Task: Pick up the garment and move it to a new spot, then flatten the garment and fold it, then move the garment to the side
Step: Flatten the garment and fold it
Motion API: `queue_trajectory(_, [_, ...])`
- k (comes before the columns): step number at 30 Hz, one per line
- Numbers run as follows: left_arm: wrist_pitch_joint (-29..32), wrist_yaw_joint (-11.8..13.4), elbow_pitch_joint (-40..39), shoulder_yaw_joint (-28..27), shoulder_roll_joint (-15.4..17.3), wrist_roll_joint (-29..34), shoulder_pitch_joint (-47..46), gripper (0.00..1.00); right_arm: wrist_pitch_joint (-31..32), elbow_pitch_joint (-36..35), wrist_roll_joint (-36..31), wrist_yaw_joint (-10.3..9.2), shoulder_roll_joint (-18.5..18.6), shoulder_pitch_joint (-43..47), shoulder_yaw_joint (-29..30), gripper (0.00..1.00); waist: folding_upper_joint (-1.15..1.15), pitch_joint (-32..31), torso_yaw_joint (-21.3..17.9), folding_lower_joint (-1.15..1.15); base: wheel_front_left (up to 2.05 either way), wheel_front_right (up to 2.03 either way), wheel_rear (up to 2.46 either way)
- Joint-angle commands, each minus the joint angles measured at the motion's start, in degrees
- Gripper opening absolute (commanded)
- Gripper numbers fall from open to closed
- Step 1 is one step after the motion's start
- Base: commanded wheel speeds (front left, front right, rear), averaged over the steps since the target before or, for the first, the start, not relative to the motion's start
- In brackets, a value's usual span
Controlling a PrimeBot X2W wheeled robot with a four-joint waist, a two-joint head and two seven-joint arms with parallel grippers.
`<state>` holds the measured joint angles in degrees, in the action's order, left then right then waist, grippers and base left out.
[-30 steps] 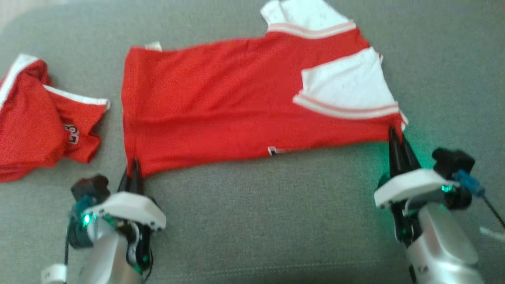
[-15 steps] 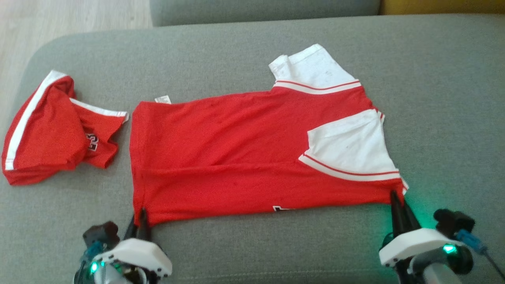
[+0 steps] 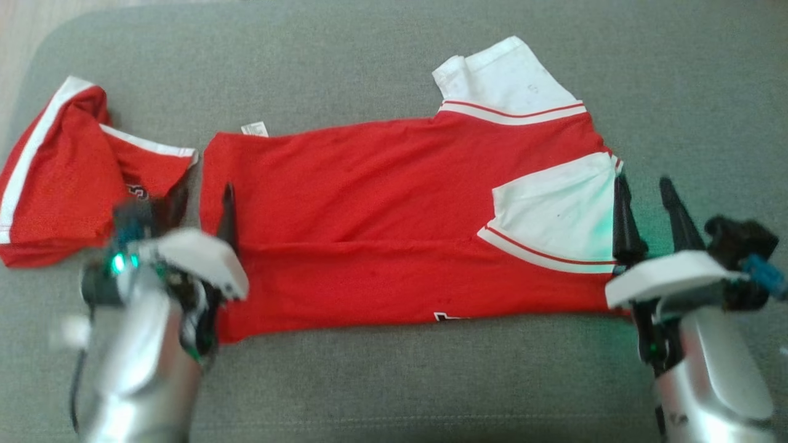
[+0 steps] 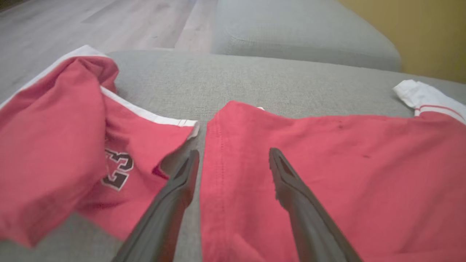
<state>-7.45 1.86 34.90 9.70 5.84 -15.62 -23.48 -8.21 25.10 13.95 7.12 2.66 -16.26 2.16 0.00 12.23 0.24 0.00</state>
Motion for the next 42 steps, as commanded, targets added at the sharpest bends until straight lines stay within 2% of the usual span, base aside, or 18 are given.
queue_trajectory(1, [2.72, -1.12, -0.61, -0.88, 2.79, 0.31, -4.15, 1.00, 0.41, -2.36, -0.25, 0.36, 0.21, -2.44, -1.60, 1.00, 0.00, 0.78, -0.04, 0.00, 0.00, 0.00, 0.00])
queue_trajectory(5, [10.69, -4.65, 1.18, 1.36, 6.06, 1.25, -10.29, 1.00, 1.34, -3.31, -0.26, 0.36, 0.21, -5.38, -2.87, 1.00, 0.00, 2.24, -0.37, 0.00, 0.00, 0.00, 0.00])
queue_trajectory(8, [15.76, -6.34, 2.72, 2.59, 7.76, 1.36, -14.13, 1.00, 1.49, -3.51, -0.06, 0.36, 0.21, -6.74, -3.89, 1.00, 0.00, 3.41, -0.55, 0.00, 0.00, 0.00, 0.00])
queue_trajectory(16, [24.67, -8.71, 6.53, 6.21, 12.50, 1.67, -21.31, 1.00, 0.74, -2.57, 1.19, 0.36, 0.21, -7.97, -6.30, 1.00, 0.00, 5.79, -1.70, 0.00, 0.00, 0.00, 0.00])
queue_trajectory(24, [26.19, -9.28, 7.83, 10.16, 15.48, 0.57, -24.21, 1.00, 0.19, -1.86, 1.30, 0.36, 0.21, -9.47, -6.67, 1.00, 0.00, 7.56, -2.72, 0.00, 0.00, 0.00, 0.00])
queue_trajectory(31, [26.45, -9.33, 8.36, 15.02, 16.90, -1.30, -25.49, 1.00, -0.06, -1.75, 1.18, 0.36, 0.21, -11.07, -7.33, 1.00, 0.00, 8.87, -3.28, 0.00, 0.00, 0.00, 0.00])
queue_trajectory(39, [25.66, -9.34, 9.69, 17.90, 18.29, -4.07, -26.94, 0.98, 0.31, -1.22, 0.94, 0.36, 0.21, -12.70, -7.56, 1.00, 0.00, 9.60, -3.29, 0.00, 0.00, 0.00, 0.00])
queue_trajectory(40, [25.44, -9.34, 9.77, 18.14, 18.38, -4.32, -27.19, 0.75, 0.53, -1.19, 0.80, 0.36, 0.21, -13.11, -7.59, 1.00, 0.00, 9.68, -3.20, 0.00, 0.00, 0.00, 0.00])
queue_trajectory(41, [25.28, -9.34, 9.79, 18.42, 18.45, -4.55, -27.44, 0.42, 0.82, -1.16, 0.62, 0.36, 0.21, -13.63, -7.63, 1.00, 0.00, 9.76, -3.10, 0.00, 0.00, 0.00, 0.00])
queue_trajectory(42, [25.19, -9.34, 9.76, 18.70, 18.36, -4.91, -27.61, 0.14, 1.13, -1.15, 0.32, 0.36, 0.24, -14.25, -7.66, 1.00, 0.00, 9.82, -2.90, 0.00, 0.00, 0.00, 0.00])
